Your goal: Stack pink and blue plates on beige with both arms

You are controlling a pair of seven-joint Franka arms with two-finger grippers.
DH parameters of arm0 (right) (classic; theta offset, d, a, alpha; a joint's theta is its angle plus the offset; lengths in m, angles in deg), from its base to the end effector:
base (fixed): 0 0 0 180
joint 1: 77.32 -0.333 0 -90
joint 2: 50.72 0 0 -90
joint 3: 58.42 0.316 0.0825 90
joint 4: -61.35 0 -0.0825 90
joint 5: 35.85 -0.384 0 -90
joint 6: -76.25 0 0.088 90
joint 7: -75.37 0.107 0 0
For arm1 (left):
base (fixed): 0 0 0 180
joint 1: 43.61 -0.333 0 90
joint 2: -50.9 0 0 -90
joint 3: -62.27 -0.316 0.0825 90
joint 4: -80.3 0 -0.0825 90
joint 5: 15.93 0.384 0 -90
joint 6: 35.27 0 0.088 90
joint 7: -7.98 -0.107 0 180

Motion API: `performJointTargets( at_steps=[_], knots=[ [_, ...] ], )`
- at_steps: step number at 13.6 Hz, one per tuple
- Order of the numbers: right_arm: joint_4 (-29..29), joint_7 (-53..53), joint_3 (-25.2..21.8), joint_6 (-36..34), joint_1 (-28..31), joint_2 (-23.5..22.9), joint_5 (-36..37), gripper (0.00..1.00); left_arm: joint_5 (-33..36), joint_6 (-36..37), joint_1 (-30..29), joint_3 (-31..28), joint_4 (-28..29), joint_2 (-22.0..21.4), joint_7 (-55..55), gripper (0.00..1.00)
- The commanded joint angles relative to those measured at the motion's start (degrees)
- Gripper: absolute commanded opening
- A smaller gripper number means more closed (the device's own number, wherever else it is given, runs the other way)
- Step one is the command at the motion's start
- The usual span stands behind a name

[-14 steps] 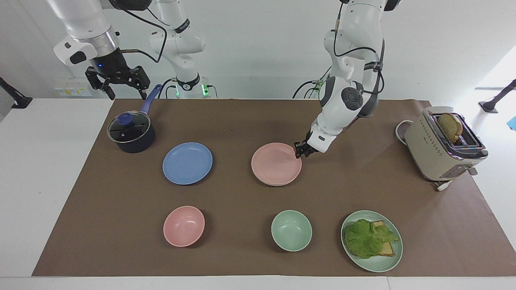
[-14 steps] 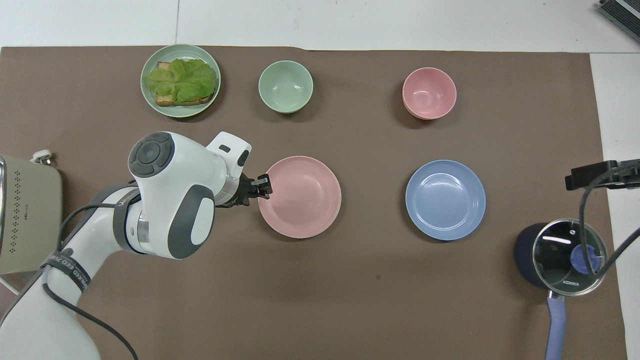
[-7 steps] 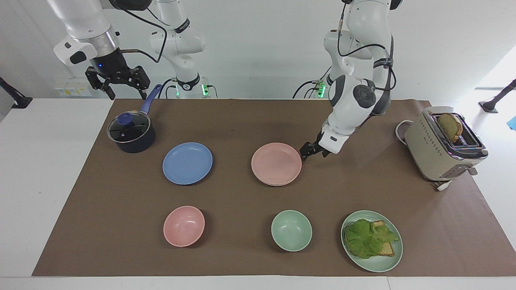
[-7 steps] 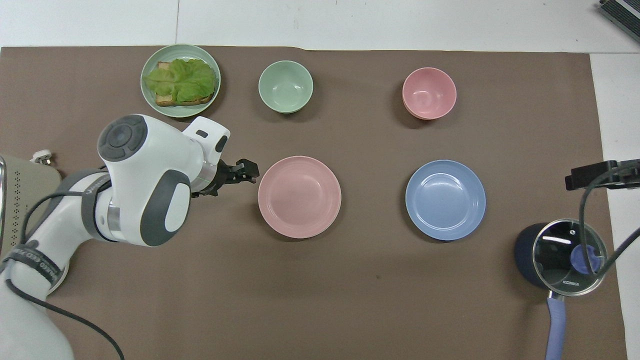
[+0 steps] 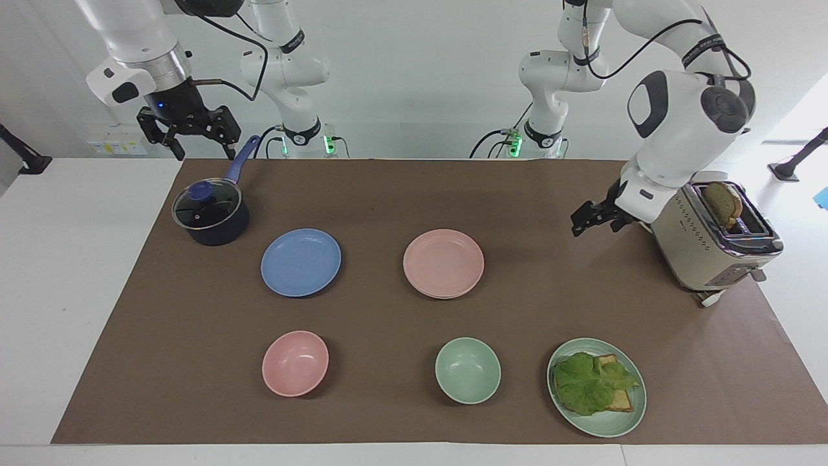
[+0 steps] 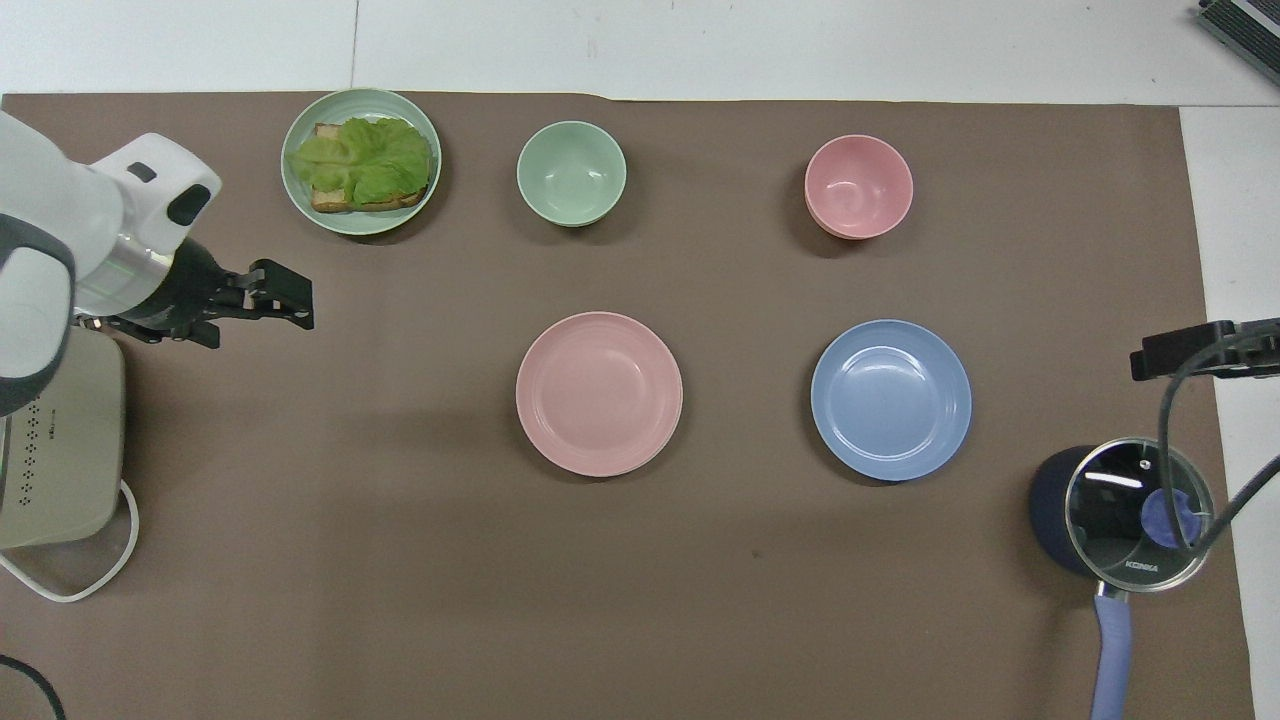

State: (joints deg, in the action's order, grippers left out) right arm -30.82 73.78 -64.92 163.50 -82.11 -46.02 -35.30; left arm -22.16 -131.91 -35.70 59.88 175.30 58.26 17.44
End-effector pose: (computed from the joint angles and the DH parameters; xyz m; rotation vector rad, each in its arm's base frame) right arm 0.5237 -0.0194 0.6464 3.1414 -0.0034 -0.0069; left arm 0.5882 -0.0685 0.5195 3.0459 0.1321 -0.1711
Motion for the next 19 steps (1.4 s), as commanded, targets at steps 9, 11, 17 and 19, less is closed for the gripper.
performJointTargets(
  at_steps=[9, 11, 17, 19],
  knots=[
    [0.1, -1.0, 0.4, 0.2, 0.7, 0.1, -0.1, 1.0, 4.9, 10.2, -3.6, 0.2, -9.5, -0.8, -8.1, 1.0],
    [0.1, -1.0, 0.4, 0.2, 0.7, 0.1, -0.1, 1.0, 4.9, 9.8, -3.6, 0.5, -9.4, -3.2, -8.1, 1.0],
    [0.1, -1.0, 0.4, 0.2, 0.7, 0.1, -0.1, 1.0, 5.0, 9.4, -3.6, 0.4, -9.0, -3.8, -7.8, 1.0],
    [0.1, -1.0, 0.4, 0.2, 0.7, 0.1, -0.1, 1.0, 4.8, 9.5, -3.5, 0.5, -9.0, -3.8, -7.8, 1.0]
  ],
)
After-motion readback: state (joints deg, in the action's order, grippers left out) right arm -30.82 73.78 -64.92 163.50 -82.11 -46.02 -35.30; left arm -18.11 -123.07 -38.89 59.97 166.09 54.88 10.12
